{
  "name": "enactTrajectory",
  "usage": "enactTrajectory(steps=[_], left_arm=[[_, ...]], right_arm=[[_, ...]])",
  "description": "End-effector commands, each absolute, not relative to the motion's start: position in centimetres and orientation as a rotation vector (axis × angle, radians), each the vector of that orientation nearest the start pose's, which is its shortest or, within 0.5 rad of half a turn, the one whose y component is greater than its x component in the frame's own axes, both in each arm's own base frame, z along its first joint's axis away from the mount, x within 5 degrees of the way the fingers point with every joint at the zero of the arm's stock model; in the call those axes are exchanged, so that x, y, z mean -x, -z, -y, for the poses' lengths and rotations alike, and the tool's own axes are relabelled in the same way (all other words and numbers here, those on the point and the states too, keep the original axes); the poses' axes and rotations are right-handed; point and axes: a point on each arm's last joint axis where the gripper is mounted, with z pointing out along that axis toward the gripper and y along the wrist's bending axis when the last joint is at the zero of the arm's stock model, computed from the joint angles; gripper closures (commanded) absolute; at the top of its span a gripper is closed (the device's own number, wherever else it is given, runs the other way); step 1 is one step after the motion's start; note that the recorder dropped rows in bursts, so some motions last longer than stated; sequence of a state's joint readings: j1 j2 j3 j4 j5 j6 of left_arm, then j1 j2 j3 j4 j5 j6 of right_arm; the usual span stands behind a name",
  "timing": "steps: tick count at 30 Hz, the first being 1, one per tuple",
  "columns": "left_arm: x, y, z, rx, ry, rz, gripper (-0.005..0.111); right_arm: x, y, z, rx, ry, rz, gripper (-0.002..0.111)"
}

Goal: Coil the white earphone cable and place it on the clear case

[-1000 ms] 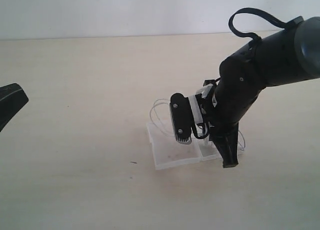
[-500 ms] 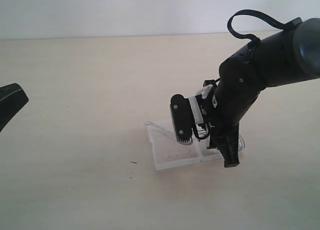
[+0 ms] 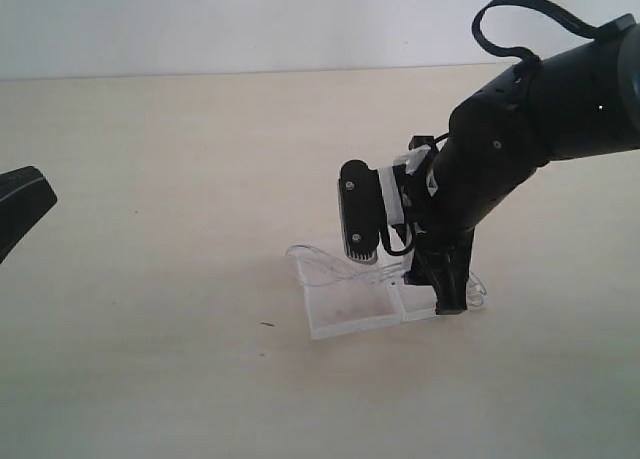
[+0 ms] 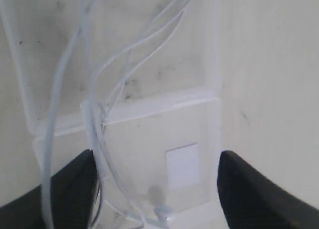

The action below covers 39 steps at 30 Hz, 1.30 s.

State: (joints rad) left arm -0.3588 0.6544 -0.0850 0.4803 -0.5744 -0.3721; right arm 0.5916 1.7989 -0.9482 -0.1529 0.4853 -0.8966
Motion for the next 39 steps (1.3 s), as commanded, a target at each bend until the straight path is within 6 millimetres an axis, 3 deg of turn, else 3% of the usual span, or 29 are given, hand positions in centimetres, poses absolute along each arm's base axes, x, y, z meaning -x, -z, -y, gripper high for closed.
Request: enactTrajectory(steps=[1, 8, 19, 23, 28, 39], left_arm=[[-10.4, -23.2, 6.2, -0.488, 0.448, -1.465, 0.107], [-10.4, -23.2, 6.2, -0.488, 0.447, -1.468, 0.107], [-10.4, -23.1, 6.2, -0.488, 0.443, -1.476, 0.107], [-10.4, -23.1, 6.2, -0.488, 0.443, -1.476, 0.107], [-10.4, -23.1, 6.2, -0.486, 0.445, -1.478, 0.107], [-10.4, -23.1, 6.2, -0.486, 0.442, -1.483, 0.107]], right_arm=[[-27.7, -15.3, -17.9, 1.962, 0.200, -1.959, 0.043], [-28.3, -15.6, -18.1, 1.821, 0.220, -1.977, 0.043], [-28.3, -13.5, -18.1, 1.846, 0.202, -2.060, 0.043], [-27.9, -14.7, -17.7, 1.829, 0.211, -2.100, 0.043], [-27.7, -16.1, -17.5, 1.777, 0.208, -2.099, 0.030], [-27.1, -15.9, -17.2, 1.782, 0.177, -2.200, 0.029]])
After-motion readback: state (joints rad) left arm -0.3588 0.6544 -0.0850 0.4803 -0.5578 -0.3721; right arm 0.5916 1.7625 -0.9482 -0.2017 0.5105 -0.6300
